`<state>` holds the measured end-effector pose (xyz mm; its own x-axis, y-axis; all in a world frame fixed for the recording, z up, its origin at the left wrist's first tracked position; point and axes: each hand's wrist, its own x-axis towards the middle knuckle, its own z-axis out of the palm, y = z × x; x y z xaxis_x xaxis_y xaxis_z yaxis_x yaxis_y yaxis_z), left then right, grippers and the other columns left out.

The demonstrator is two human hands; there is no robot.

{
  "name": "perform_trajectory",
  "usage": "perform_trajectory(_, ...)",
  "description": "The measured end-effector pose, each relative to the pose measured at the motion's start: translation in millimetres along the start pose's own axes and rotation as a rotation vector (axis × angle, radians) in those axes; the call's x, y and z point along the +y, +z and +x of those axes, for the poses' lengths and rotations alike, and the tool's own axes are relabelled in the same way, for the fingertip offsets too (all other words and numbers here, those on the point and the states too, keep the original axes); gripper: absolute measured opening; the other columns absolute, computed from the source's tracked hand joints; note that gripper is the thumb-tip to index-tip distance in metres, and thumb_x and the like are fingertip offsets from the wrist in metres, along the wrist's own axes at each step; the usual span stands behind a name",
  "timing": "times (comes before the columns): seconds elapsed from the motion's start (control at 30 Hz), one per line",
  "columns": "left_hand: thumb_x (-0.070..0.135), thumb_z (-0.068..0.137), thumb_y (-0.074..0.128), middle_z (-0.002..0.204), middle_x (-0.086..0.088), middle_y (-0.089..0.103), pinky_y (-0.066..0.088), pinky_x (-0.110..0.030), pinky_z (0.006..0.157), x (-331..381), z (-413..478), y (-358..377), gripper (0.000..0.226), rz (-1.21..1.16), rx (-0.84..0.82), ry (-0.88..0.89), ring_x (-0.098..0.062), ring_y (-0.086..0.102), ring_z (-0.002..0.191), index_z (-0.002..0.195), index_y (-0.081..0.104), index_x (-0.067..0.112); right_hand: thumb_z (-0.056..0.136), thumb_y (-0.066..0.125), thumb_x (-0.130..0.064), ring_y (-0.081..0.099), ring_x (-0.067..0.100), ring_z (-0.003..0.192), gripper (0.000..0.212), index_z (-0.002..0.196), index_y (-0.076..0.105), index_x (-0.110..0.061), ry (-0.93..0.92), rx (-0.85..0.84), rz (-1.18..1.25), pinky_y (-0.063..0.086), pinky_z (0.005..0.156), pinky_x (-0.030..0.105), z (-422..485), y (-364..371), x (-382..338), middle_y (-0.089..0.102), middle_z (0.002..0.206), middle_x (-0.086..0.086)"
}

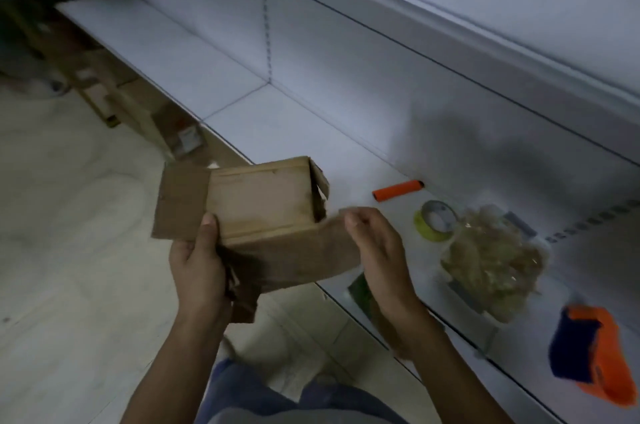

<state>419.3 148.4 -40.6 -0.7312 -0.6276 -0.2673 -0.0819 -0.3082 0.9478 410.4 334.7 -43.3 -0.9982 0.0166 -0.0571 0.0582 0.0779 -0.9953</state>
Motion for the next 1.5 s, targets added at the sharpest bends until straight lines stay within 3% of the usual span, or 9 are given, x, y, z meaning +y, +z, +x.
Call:
perform_trajectory(0.13,0.022,0.097,0.052,0.097,0.010,0.068,0.048,-0.031,0.084,17,42,-45,0.012,-0.147,0.018,-0.064,-0.013,0.061,0.097,0.103,0.062,0.026,0.072,0.032,-0.087,0.057,0.012,0.067,0.095,0.082,0.065,0.001,0.148,-0.288,-0.185,0.044,0.065,0.020,23,49,-22,0.063,0.071,0.011)
perform_trajectory(0.3,0.046,0.077,0.065,0.106,0.007,0.069,0.049,-0.036,0.090,40,86,-98,0.041,-0.114,-0.107,0.039,-0.012,0.062,0.101,0.112,0.062,0.024,0.077,0.054,-0.065,0.067,-0.002,0.086,0.050,0.109,0.061,-0.028,0.542,-0.602,0.017,0.053,0.076,0.015,59,132,-43,0.071,0.102,-0.009)
perform_trajectory(0.43,0.065,0.067,0.071,0.107,-0.003,0.065,0.050,-0.034,0.084,60,127,-133,0.083,-0.120,-0.048,0.116,-0.018,0.060,0.099,0.123,0.056,0.006,0.068,0.074,-0.040,0.070,0.013,0.086,0.045,0.103,0.064,-0.013,0.347,-0.566,0.061,0.054,0.072,0.024,72,189,-46,0.073,0.093,-0.002)
perform_trajectory(0.6,0.028,0.096,0.055,0.048,0.002,0.050,0.036,-0.023,0.039,79,172,-170,0.034,0.100,0.043,0.218,-0.015,0.045,0.037,0.071,0.051,0.006,0.076,0.077,-0.009,0.066,0.001,0.073,0.023,0.090,0.062,-0.020,0.075,-0.305,-0.061,0.053,0.060,0.018,90,263,-52,0.069,0.083,-0.005)
perform_trajectory(0.73,0.035,0.076,0.076,0.051,-0.017,0.057,0.036,-0.026,0.036,97,196,-196,0.027,0.202,-0.154,0.214,-0.039,0.045,0.035,0.075,0.064,0.011,0.084,0.070,-0.018,0.059,-0.007,0.064,0.016,0.084,0.055,-0.023,-0.027,-0.269,-0.141,0.045,0.052,0.010,108,307,-58,0.062,0.080,-0.008)
perform_trajectory(0.9,0.020,0.072,0.068,0.086,-0.001,0.071,0.054,-0.036,0.074,106,245,-225,0.014,-0.375,-0.006,-0.131,-0.018,0.067,0.085,0.085,0.071,0.015,0.076,0.065,-0.060,0.062,-0.004,0.065,0.036,0.091,0.059,-0.028,-0.081,-0.480,-0.167,0.046,0.054,0.013,135,335,-65,0.068,0.075,-0.018)
perform_trajectory(1.07,0.024,0.068,0.077,0.102,-0.003,0.071,0.055,-0.043,0.085,110,276,-248,0.023,-0.731,-0.016,-0.210,-0.020,0.069,0.093,0.091,0.076,0.019,0.077,0.075,-0.039,0.062,0.004,0.072,0.020,0.083,0.064,-0.024,-0.248,-0.450,-0.470,0.052,0.063,0.022,164,339,-53,0.067,0.074,-0.012)
perform_trajectory(1.27,0.030,0.091,0.052,0.088,0.000,0.072,0.052,-0.041,0.084,120,331,-225,0.031,-0.647,-0.016,-0.224,-0.019,0.069,0.084,0.077,0.079,0.024,0.095,0.040,-0.042,0.064,0.015,0.073,0.036,0.086,0.060,-0.013,0.383,-0.420,0.168,0.051,0.063,0.026,207,373,-57,0.069,0.071,-0.002)
perform_trajectory(1.5,0.021,0.071,0.074,0.068,-0.002,0.066,0.056,-0.032,0.052,143,396,-196,0.007,-0.588,-0.191,-0.190,-0.016,0.066,0.059,0.075,0.068,0.019,0.064,0.061,-0.066,0.071,0.019,0.081,0.079,0.118,0.059,-0.008,0.400,-0.751,-0.132,0.058,0.065,0.027,291,371,-81,0.070,0.102,0.011)
